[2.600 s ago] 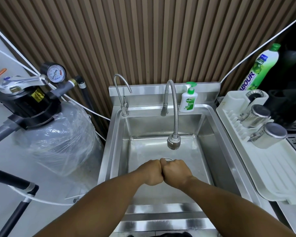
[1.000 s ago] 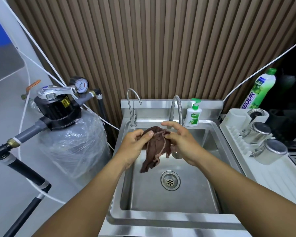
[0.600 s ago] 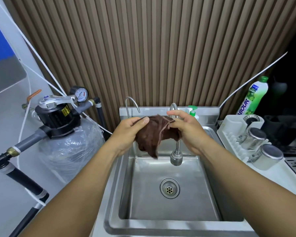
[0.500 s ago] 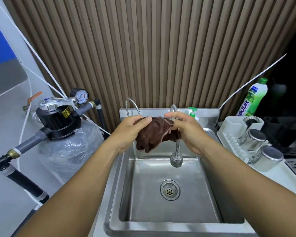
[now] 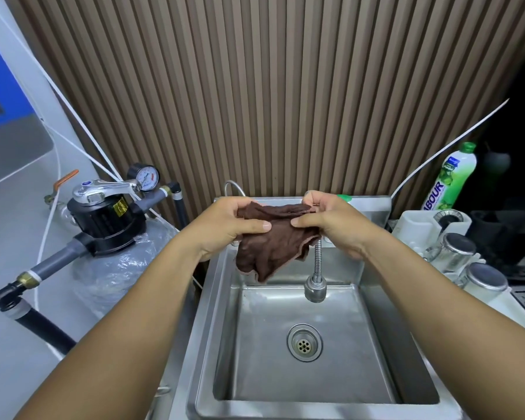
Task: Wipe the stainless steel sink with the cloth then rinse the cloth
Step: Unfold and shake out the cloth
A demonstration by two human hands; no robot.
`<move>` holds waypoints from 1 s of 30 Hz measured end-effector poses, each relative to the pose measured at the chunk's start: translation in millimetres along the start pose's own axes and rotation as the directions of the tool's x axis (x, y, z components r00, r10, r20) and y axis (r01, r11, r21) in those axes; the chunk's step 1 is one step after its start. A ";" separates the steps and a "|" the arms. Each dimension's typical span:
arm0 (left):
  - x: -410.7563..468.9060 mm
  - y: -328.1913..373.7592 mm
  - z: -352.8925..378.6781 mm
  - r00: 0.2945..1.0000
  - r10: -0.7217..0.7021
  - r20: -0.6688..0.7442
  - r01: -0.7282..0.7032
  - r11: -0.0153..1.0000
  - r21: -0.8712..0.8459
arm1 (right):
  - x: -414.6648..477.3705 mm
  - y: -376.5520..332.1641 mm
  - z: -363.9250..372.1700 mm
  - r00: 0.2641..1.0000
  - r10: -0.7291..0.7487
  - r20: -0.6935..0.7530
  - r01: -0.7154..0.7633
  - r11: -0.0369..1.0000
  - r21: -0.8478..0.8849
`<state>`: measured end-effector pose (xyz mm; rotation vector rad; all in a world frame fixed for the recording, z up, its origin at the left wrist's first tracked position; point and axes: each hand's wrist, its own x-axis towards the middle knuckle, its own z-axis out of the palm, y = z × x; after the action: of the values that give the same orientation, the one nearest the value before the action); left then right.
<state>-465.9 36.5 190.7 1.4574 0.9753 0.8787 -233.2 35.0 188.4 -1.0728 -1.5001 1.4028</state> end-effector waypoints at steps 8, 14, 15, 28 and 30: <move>4.5 12.2 7.4 0.997 0.063 0.054 -0.073 0.976 0.207 | 0.0 -8.0 15.9 0.996 -0.027 0.089 0.048 0.968 -0.246; 3.4 11.9 -7.9 0.988 -0.086 0.131 0.055 0.973 0.224 | 7.8 0.7 10.4 0.994 -0.082 -0.077 0.081 0.996 -0.022; 2.7 11.4 -11.0 0.981 -0.127 0.148 0.081 0.956 0.283 | 7.4 0.9 8.3 0.993 -0.075 -0.091 0.078 0.997 0.029; 5.7 5.3 -16.1 0.995 -0.035 0.089 0.019 0.985 0.169 | 10.1 -0.9 -4.8 0.984 -0.124 -0.128 0.133 0.989 0.063; 6.0 3.8 -20.1 0.997 -0.016 0.078 -0.003 0.973 0.232 | 12.1 -1.5 -6.6 0.982 -0.125 -0.144 0.136 0.988 0.067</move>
<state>-481.7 49.6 196.6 1.6725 1.0487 0.7136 -230.9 48.5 190.4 -0.9859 -1.3791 1.2583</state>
